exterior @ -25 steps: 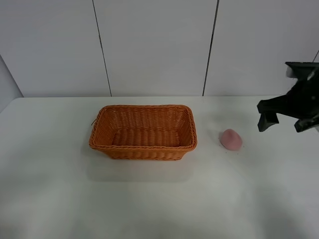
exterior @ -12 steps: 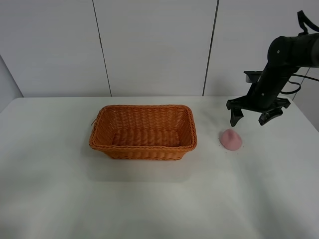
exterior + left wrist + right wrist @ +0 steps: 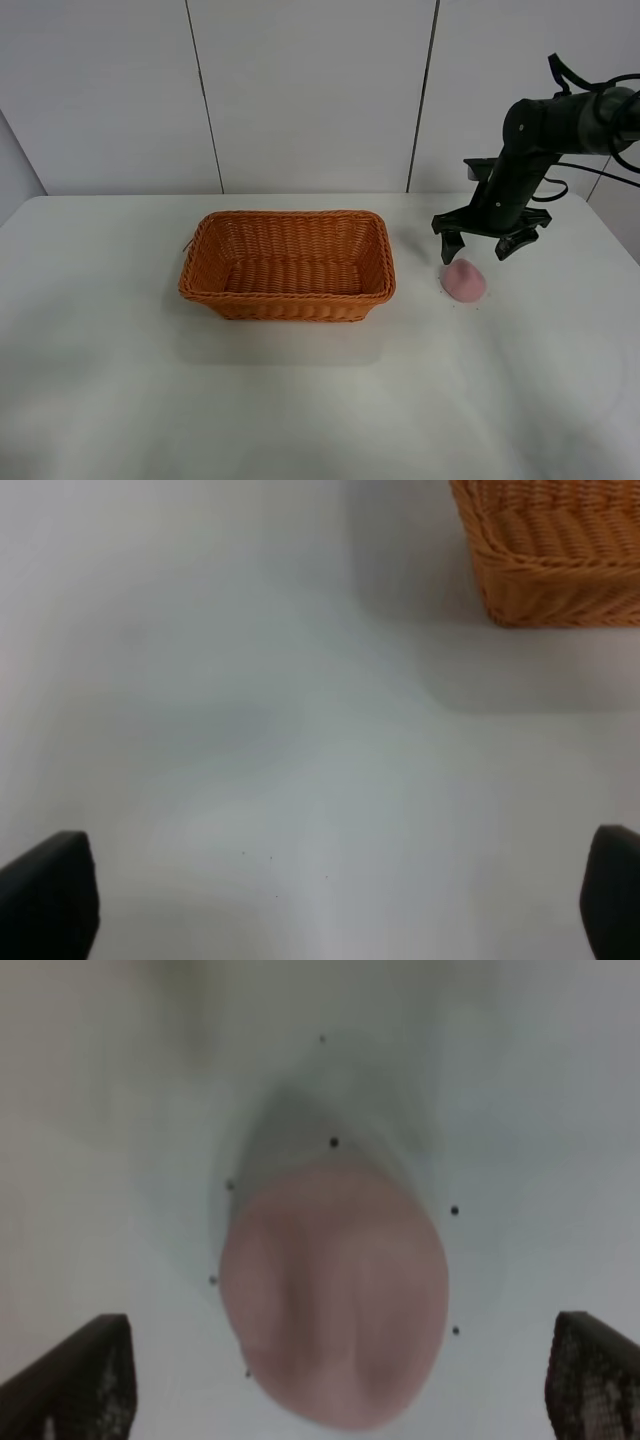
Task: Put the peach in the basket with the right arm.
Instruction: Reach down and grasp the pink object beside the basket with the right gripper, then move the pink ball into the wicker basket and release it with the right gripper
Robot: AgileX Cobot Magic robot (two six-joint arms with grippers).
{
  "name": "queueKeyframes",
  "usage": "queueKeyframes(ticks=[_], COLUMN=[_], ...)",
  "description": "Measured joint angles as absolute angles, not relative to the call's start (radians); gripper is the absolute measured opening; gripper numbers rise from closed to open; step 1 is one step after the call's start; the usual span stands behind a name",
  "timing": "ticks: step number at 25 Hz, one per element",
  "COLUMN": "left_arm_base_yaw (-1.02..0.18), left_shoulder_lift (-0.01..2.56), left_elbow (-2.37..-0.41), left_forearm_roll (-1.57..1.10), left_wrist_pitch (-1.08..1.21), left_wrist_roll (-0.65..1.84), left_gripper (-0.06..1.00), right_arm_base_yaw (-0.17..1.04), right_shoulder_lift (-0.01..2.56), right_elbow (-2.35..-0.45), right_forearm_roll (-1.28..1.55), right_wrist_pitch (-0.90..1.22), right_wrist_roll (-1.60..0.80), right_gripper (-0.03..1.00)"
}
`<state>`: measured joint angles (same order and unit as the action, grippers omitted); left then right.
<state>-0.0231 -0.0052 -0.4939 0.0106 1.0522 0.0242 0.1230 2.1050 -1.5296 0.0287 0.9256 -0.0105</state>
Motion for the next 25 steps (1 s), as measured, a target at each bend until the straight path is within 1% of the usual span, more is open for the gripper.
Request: queueKeyframes(ticks=[11,13,14,16,18,19,20,25], left_arm_base_yaw=[-0.023,-0.023,-0.023,-0.023,-0.023,-0.023,-0.023,-0.023], left_shoulder_lift=[-0.005,-0.005,-0.005,-0.005,-0.005,-0.005,-0.005,-0.005], left_elbow=[-0.494,-0.494,-0.494,-0.494,-0.494,-0.494,-0.494,-0.494], left_forearm_roll=[0.011,0.011,0.011,0.011,0.011,0.011,0.011,0.011], left_wrist_pitch=[1.052,1.052,1.052,1.052,1.052,1.052,1.052,1.052], left_wrist_roll=[0.024,0.024,0.024,0.024,0.024,0.024,0.024,0.024], left_gripper=[0.99,0.99,0.99,0.99,0.99,0.99,0.99,0.99], right_arm_base_yaw=[0.123,0.123,0.123,0.123,0.123,0.123,0.123,0.123], right_shoulder_lift=[2.225,2.225,2.225,2.225,2.222,2.216,2.214,2.179], right_elbow=[-1.529,-1.529,-1.529,-1.529,-1.529,-1.53,-1.53,-1.562], right_forearm_roll=[0.029,0.029,0.029,0.029,0.03,0.029,0.029,0.027], right_wrist_pitch=[0.879,0.872,0.869,0.868,0.873,0.876,0.88,0.932], right_wrist_roll=[0.0,0.0,0.0,0.0,0.009,0.012,0.014,0.017], right_gripper=[0.63,0.56,0.48,0.26,0.07,0.02,0.0,0.0])
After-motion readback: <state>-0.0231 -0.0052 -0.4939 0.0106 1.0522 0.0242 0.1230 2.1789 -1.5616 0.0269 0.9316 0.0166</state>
